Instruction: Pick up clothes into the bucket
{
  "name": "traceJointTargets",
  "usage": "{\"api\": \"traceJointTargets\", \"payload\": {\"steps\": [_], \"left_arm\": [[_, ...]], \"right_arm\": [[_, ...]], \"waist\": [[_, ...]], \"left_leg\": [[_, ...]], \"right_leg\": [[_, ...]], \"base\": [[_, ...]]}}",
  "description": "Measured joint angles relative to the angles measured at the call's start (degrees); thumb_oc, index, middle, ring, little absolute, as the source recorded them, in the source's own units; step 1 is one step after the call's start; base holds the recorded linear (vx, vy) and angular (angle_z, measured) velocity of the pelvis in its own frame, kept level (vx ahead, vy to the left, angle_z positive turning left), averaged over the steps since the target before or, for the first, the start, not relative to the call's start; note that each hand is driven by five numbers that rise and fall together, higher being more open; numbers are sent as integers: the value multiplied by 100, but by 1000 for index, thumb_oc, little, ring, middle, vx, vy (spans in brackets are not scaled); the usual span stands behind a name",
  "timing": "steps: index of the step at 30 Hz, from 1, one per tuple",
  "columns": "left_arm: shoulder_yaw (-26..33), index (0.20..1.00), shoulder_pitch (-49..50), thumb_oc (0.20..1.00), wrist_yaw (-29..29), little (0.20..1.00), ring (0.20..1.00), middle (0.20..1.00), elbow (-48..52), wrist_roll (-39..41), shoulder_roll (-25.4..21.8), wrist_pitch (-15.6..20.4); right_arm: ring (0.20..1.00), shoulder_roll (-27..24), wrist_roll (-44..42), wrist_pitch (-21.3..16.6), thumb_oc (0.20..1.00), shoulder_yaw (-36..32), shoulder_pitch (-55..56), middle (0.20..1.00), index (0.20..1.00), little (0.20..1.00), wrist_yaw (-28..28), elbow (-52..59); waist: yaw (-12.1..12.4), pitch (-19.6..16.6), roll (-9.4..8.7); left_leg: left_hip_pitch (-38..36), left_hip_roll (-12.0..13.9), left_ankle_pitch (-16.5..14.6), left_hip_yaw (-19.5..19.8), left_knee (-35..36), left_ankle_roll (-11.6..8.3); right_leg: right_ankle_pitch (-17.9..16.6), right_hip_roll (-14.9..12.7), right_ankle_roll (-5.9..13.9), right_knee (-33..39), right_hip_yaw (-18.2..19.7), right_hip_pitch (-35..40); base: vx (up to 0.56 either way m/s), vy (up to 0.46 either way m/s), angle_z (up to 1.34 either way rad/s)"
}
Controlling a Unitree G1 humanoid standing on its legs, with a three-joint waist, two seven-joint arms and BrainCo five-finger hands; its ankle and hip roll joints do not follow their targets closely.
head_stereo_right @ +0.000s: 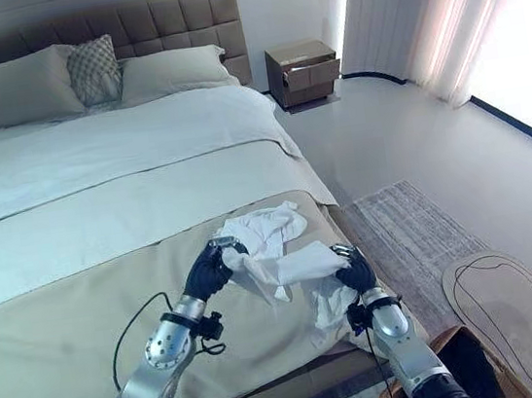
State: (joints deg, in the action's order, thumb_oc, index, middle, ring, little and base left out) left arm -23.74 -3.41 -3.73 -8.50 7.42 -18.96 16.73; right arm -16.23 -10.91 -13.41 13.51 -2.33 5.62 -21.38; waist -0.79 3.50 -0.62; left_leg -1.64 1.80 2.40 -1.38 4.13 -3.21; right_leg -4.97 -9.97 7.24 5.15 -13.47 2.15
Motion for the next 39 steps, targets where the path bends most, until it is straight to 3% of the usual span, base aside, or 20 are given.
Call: {"api": "traceJointTargets", "payload": {"steps": [4, 11, 13, 14, 17, 19, 21, 23, 24, 25, 26, 28, 31, 35, 38, 39], "left_arm": [[-318, 1000, -15, 1000, 178, 1000, 1000, 1000, -1388, -191, 273, -46], [-349, 1000, 96, 1000, 260, 1000, 1000, 1000, -1608, -691, 311, 81], [-138, 1000, 144, 1000, 257, 1000, 1000, 1000, -2089, -916, 144, -49], [-81, 1000, 230, 1000, 287, 1000, 1000, 1000, -2234, -1037, -122, -179], [19, 1000, 473, 1000, 509, 1000, 1000, 1000, -2274, -1331, -672, -306], [225, 1000, 592, 1000, 601, 1000, 1000, 1000, -2255, -1279, -838, -334], [459, 1000, 643, 1000, 689, 1000, 1000, 1000, -2229, -975, -859, -373], [566, 1000, 773, 1000, 893, 1000, 1000, 1000, -1899, -374, -935, -389], [604, 1000, 844, 1000, 1006, 1000, 1000, 1000, -1671, -34, -1024, -336], [604, 1000, 963, 1000, 1200, 1000, 1000, 1000, -1373, 424, -1243, -390], [606, 1000, 1026, 1000, 1321, 1000, 1000, 1000, -1224, 664, -1366, -390], [586, 1000, 1079, 1000, 1560, 1000, 1000, 1000, -979, 1201, -1292, -418], [645, 1000, 1034, 1000, 1712, 1000, 1000, 1000, -876, 1863, -858, -420], [625, 1000, 506, 1000, 1547, 1000, 1000, 1000, -876, 2082, -401, -408], [463, 1000, 9, 1000, 1447, 1000, 1000, 1000, -877, 2161, -418, -403], [435, 1000, -155, 1000, 1373, 1000, 1000, 1000, -816, 2239, -500, -384]], "right_arm": [[200, 5, -2, 2, 200, -157, 90, 200, 200, 200, 61, -47], [200, -6, -246, 3, 200, -535, 406, 200, 200, 200, 195, -114], [200, -46, -474, -3, 200, -1235, 395, 200, 200, 200, 499, -113], [200, -174, -557, -20, 200, -1631, 349, 200, 200, 200, 687, -112], [200, -500, -558, -22, 200, -2062, 169, 200, 200, 200, 907, -139], [200, -509, -587, -21, 200, -2108, -44, 200, 200, 200, 940, -143], [200, -488, -668, -15, 200, -2028, -152, 200, 200, 200, 917, -152], [200, -488, -675, 10, 200, -2017, -153, 200, 200, 200, 906, -152], [200, -487, -675, 10, 200, -2020, -132, 200, 200, 200, 909, -156], [200, -436, -675, 26, 200, -1970, -170, 200, 200, 200, 913, -155], [200, -407, -675, 33, 200, -1938, -220, 200, 200, 200, 915, -156], [200, -460, -676, 42, 200, -1932, -372, 200, 200, 200, 929, -154], [200, -484, -677, 139, 200, -1879, -334, 200, 200, 200, 922, -154], [200, -477, -678, 147, 200, -1688, -358, 200, 200, 200, 1005, -242], [200, -465, -682, 145, 200, -1583, -491, 200, 200, 200, 1086, -333], [200, -400, -728, 133, 200, -1436, -764, 200, 200, 200, 1177, -617]], "waist": [[-94, 4, -16], [-280, 40, -49], [-297, 73, -21], [-433, 113, -13], [-503, 311, -15], [-445, 483, -32], [-411, 608, -6], [-316, 666, 92], [-282, 641, 40], [-224, 593, -122], [-160, 590, -184], [-214, 719, 155], [-220, 654, 386], [-278, 702, 344], [-286, 948, 296], [-297, 1115, 198]], "left_leg": [[5, -14, 0, -37, 19, 2], [-19, -50, -21, -253, 60, 34], [-79, -81, -44, -359, 82, 69], [-80, -136, -63, -472, 84, 97], [-196, -189, -84, -708, 82, 142], [-327, -120, -95, -1063, 82, 155], [-445, -55, -132, -1293, 79, 225], [-461, 53, -158, -1470, 45, 259], [-470, 86, -248, -1433, 30, 344], [-476, 16, -232, -1517, 69, 285], [-474, 4, -194, -1558, 72, 198], [-453, 248, -133, -1571, 43, 129], [-304, 406, -104, -1597, -104, 73], [257, 522, -116, -1531, -587, 58], [614, 615, -109, -1373, -983, 65], [892, 602, -128, -1222, -1463, 52]], "right_leg": [[15, -10, 24, 0, 58, -46], [-27, -33, 58, -2, 223, -149], [-41, -68, 95, -27, 370, -207], [-70, -85, 128, -67, 422, -268], [-65, -114, 161, -409, 637, -493], [-92, -176, 194, -723, 552, -747], [34, -431, 135, -894, -123, -750], [87, -761, 220, -1457, -498, -850], [108, -923, 265, -1628, -602, -815], [116, -1179, 279, -1537, -868, -664], [255, -1160, 428, -1333, -874, -605], [149, -878, 389, -1161, -887, -563], [120, -653, 349, -908, -826, -560], [109, -608, 266, -944, -799, -906], [136, -594, 170, -1154, -784, -1124], [261, -634, 47, -1336, -692, -1280]], "base": [[-23, 41, -7], [-42, 82, -16], [-46, 108, -31], [-40, 111, -30], [-56, 95, -44], [-26, 20, -81], [-18, -53, -60], [-16, -49, -38], [4, -67, -37], [14, -69, -42], [-2, -132, -31], [-28, -154, -23], [-31, -208, -21], [-99, -180, -4], [-192, -233, 9], [-181, -52, -11]]}}
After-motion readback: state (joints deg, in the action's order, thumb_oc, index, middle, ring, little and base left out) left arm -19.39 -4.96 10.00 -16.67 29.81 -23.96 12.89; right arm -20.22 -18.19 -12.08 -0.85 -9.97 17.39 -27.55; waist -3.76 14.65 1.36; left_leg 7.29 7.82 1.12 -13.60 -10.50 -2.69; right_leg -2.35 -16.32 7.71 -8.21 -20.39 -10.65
